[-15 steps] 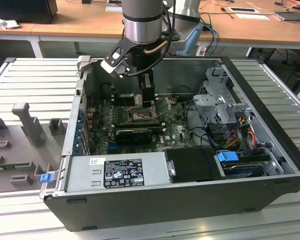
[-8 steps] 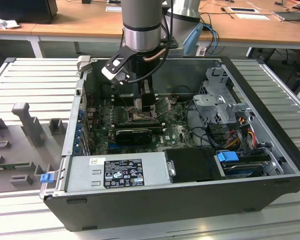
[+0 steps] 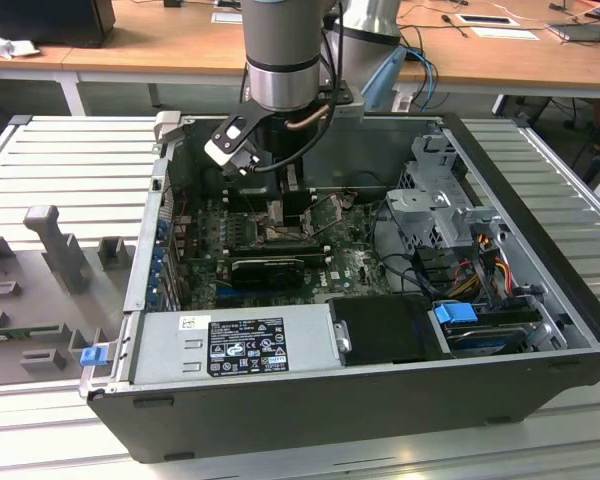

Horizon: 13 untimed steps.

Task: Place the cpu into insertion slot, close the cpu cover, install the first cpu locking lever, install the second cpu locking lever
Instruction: 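Place the cpu into insertion slot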

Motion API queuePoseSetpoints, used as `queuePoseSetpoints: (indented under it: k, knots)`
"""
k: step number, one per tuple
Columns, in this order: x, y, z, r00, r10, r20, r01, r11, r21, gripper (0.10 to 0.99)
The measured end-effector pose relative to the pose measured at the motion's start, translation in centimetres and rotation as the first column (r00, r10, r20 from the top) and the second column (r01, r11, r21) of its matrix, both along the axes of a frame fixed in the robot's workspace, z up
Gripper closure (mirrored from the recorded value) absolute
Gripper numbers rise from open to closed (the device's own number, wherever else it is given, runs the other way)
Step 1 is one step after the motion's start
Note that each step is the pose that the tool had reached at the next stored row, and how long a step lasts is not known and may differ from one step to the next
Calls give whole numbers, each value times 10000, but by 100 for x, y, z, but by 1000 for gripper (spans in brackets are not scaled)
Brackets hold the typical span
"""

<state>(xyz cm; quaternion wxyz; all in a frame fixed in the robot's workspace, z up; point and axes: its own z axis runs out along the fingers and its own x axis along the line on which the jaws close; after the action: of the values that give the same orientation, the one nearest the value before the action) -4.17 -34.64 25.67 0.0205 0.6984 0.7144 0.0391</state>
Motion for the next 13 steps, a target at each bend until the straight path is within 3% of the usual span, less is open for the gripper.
queuePoseSetpoints:
  k: [5,9,13]
  knots:
    - [0,41,-52,10000,-1,-31,1,10000,3,557]
    - [0,114,-104,10000,-1,-41,1,10000,0,557]
    - [-1,153,-204,10000,-1,-41,1,10000,1,557]
